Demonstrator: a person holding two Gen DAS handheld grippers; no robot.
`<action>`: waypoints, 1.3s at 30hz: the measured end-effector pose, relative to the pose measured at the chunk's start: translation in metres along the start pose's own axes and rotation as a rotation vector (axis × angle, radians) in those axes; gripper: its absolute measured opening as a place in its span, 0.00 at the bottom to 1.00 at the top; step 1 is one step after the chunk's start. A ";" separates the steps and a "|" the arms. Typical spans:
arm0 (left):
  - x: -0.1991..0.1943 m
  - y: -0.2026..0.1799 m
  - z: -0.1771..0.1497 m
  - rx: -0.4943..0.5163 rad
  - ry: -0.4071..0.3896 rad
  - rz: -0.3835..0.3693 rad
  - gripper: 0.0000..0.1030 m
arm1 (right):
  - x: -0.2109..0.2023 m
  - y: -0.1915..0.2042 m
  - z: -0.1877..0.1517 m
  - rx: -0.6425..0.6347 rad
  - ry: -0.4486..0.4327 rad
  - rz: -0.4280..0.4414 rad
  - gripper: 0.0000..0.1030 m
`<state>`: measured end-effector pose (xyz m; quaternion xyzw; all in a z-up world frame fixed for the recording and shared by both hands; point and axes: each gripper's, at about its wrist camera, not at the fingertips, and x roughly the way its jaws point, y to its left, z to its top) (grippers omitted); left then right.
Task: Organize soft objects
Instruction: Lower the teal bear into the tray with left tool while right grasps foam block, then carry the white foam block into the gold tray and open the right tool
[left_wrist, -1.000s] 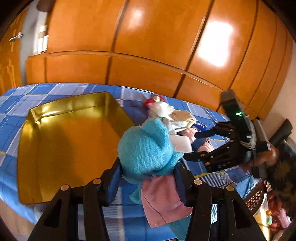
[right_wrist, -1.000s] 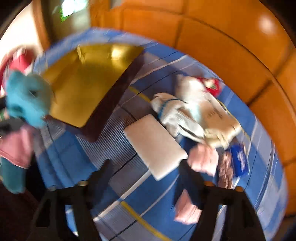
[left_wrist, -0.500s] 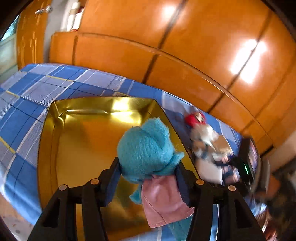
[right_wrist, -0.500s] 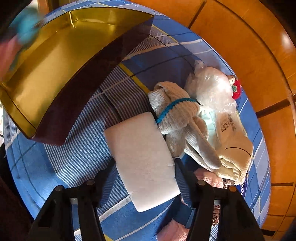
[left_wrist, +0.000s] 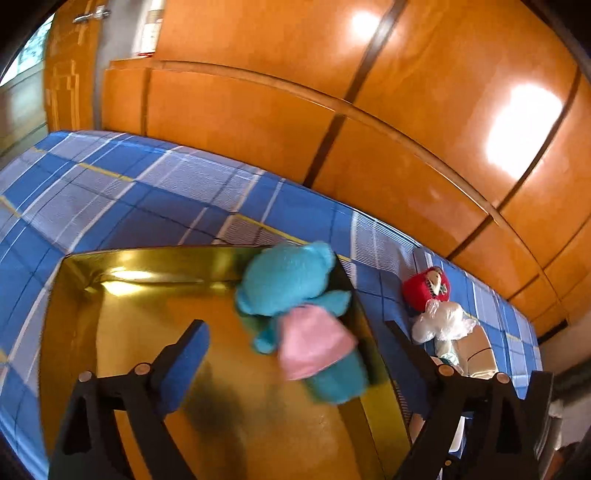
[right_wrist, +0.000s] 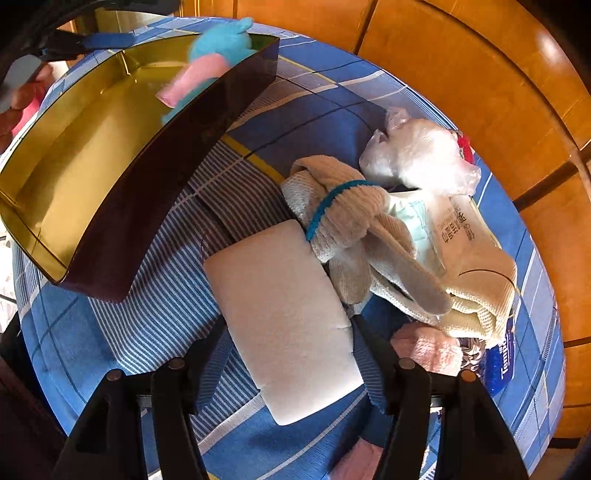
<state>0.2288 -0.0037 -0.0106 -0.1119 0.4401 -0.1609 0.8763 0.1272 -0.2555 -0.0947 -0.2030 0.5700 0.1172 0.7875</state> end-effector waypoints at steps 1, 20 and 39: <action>-0.009 0.003 -0.004 -0.008 -0.015 0.007 0.90 | -0.003 -0.001 -0.003 -0.001 -0.002 -0.002 0.63; -0.102 -0.001 -0.134 0.069 -0.072 0.068 0.90 | -0.031 0.043 -0.031 0.079 -0.031 0.000 0.61; -0.137 -0.016 -0.154 0.126 -0.182 0.215 0.97 | -0.034 0.053 -0.046 0.199 -0.115 -0.086 0.69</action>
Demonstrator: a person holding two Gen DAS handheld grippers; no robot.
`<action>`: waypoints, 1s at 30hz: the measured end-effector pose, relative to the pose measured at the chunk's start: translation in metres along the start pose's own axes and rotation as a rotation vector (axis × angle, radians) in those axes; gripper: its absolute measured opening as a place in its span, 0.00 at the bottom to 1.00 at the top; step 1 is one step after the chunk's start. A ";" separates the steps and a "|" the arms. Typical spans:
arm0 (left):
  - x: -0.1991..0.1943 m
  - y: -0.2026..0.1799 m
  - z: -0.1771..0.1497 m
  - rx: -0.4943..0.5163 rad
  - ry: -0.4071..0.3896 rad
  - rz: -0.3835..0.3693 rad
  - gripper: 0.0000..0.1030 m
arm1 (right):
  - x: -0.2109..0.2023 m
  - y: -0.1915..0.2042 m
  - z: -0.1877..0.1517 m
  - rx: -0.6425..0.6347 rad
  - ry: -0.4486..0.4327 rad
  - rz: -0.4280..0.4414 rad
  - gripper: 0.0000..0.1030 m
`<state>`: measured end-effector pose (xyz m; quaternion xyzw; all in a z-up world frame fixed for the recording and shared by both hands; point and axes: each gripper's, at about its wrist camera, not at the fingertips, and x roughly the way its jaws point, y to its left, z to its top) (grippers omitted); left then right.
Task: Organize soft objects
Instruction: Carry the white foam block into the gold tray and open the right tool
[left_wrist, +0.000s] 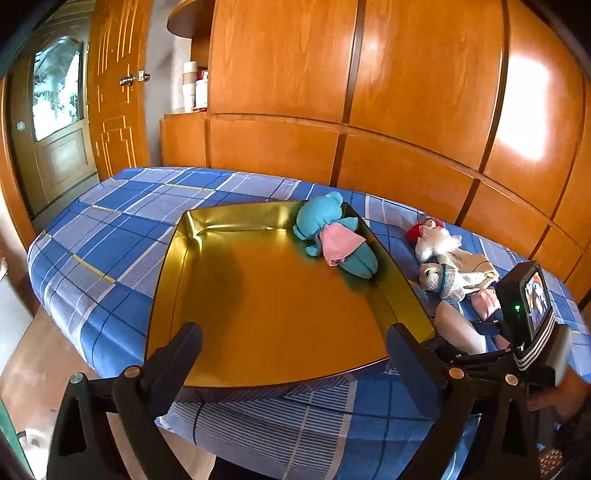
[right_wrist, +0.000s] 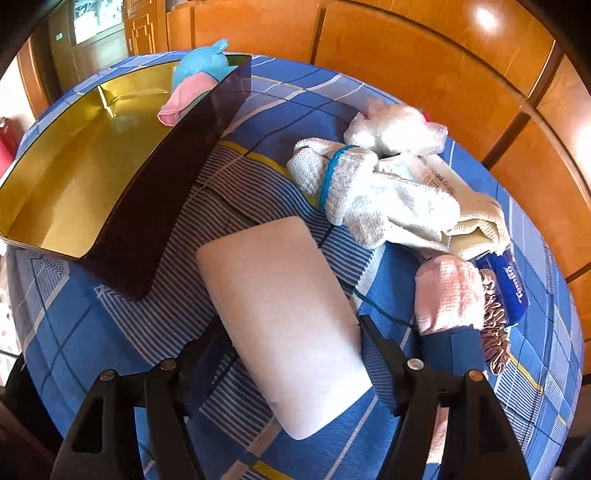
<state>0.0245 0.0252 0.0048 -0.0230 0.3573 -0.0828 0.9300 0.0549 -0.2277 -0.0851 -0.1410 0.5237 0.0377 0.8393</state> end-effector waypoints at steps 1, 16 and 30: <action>0.000 0.001 -0.001 -0.001 -0.003 0.017 0.97 | -0.001 0.001 -0.001 0.005 -0.008 -0.008 0.69; 0.000 0.016 -0.007 -0.067 -0.013 0.047 1.00 | -0.051 -0.013 -0.012 0.237 -0.128 0.049 0.55; 0.006 0.038 -0.010 -0.119 -0.004 0.112 1.00 | -0.081 0.070 0.072 0.178 -0.241 0.261 0.56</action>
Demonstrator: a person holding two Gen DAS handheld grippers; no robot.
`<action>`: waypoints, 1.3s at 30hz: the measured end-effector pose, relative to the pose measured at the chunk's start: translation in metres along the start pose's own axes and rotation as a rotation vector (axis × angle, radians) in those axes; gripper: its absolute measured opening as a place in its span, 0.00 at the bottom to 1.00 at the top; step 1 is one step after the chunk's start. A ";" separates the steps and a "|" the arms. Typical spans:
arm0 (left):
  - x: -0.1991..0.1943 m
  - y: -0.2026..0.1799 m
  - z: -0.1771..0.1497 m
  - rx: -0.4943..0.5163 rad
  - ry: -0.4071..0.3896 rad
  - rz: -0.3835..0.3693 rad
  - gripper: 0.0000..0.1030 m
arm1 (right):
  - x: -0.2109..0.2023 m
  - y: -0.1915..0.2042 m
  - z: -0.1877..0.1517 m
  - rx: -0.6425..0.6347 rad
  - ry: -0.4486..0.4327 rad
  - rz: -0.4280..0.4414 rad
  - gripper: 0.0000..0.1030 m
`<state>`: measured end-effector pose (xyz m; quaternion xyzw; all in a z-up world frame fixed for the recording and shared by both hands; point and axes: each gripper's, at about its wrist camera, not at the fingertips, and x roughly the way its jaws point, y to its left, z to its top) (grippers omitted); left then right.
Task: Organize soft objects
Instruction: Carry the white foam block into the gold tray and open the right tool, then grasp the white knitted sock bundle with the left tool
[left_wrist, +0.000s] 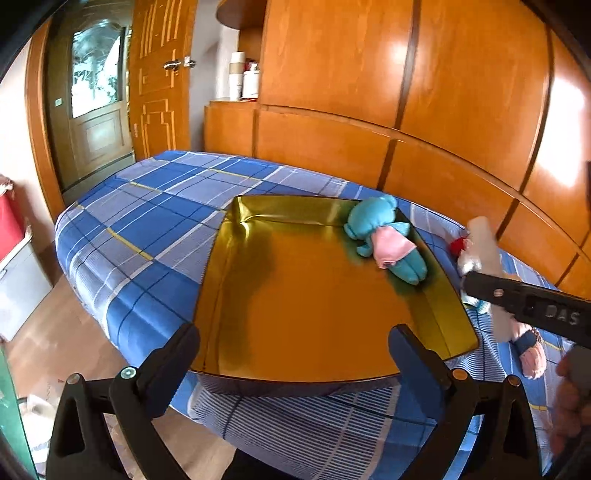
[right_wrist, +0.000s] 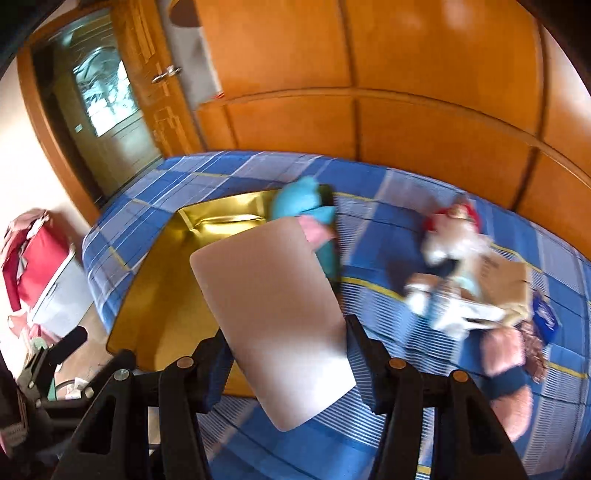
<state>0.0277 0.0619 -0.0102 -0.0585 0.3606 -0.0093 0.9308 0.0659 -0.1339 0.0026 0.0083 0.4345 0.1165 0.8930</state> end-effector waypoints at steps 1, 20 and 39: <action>0.001 0.004 0.000 -0.009 0.000 0.002 1.00 | 0.006 0.006 0.001 -0.008 0.010 0.001 0.56; 0.009 0.014 0.002 -0.031 0.022 -0.005 1.00 | 0.076 0.008 -0.004 0.001 0.107 -0.026 0.76; -0.001 -0.022 0.011 0.085 0.023 -0.105 1.00 | -0.011 -0.071 -0.018 0.061 -0.054 -0.140 0.76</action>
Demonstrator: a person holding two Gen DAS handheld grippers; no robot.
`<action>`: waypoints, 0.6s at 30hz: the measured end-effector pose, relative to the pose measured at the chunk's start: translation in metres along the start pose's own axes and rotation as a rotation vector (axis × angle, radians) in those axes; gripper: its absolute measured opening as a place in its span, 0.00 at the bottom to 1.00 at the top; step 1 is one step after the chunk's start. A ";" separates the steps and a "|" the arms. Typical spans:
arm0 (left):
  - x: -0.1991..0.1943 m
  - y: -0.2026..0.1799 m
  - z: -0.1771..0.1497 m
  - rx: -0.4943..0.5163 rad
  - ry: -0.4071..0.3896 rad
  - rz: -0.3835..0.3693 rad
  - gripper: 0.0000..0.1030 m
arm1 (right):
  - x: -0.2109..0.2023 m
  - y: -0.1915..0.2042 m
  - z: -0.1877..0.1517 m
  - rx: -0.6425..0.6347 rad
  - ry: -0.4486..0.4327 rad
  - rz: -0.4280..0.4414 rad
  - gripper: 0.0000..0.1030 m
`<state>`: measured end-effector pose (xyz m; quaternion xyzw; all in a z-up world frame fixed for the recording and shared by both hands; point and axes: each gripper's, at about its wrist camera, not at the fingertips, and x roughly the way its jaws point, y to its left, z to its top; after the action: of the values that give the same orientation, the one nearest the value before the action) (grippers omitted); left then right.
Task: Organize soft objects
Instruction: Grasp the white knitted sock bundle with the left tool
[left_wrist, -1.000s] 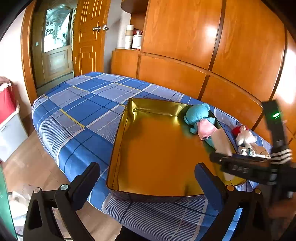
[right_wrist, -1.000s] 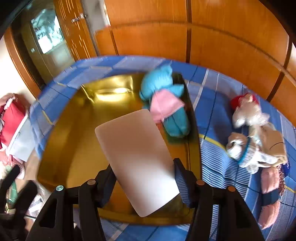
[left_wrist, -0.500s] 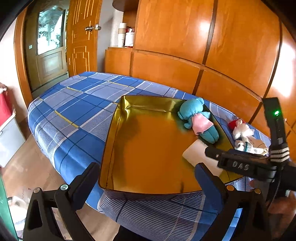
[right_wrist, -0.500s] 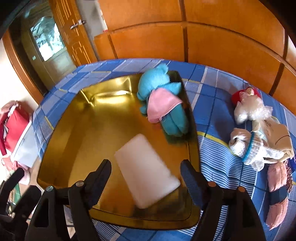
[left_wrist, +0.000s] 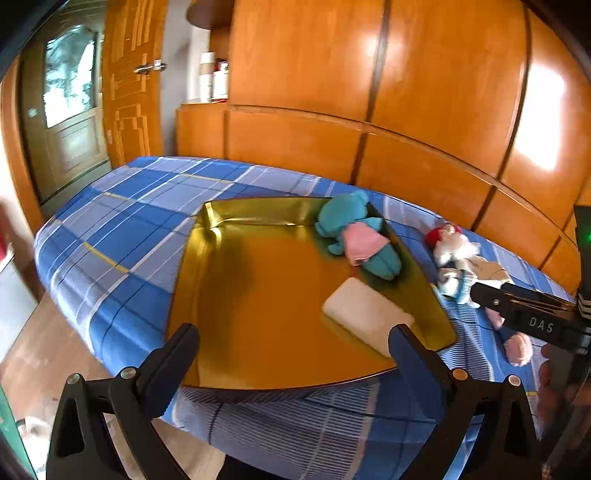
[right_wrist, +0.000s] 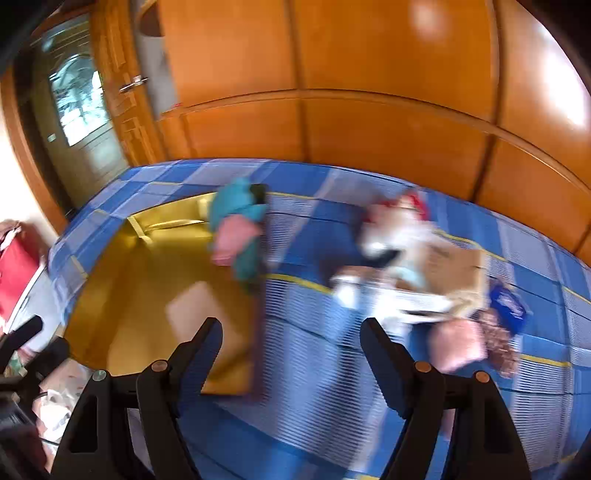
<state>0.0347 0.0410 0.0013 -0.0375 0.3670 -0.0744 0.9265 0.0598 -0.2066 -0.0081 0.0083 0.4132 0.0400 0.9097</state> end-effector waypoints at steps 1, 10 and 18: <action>0.000 -0.005 0.003 0.015 0.001 -0.019 1.00 | -0.003 -0.013 -0.001 0.013 0.000 -0.015 0.76; 0.004 -0.069 0.029 0.150 0.015 -0.174 1.00 | -0.025 -0.146 -0.004 0.180 -0.015 -0.191 0.76; 0.045 -0.148 0.062 0.138 0.186 -0.352 0.99 | -0.018 -0.219 -0.020 0.400 -0.019 -0.200 0.76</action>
<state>0.0927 -0.1117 0.0343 -0.0303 0.4329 -0.2635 0.8616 0.0477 -0.4262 -0.0180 0.1478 0.4031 -0.1332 0.8933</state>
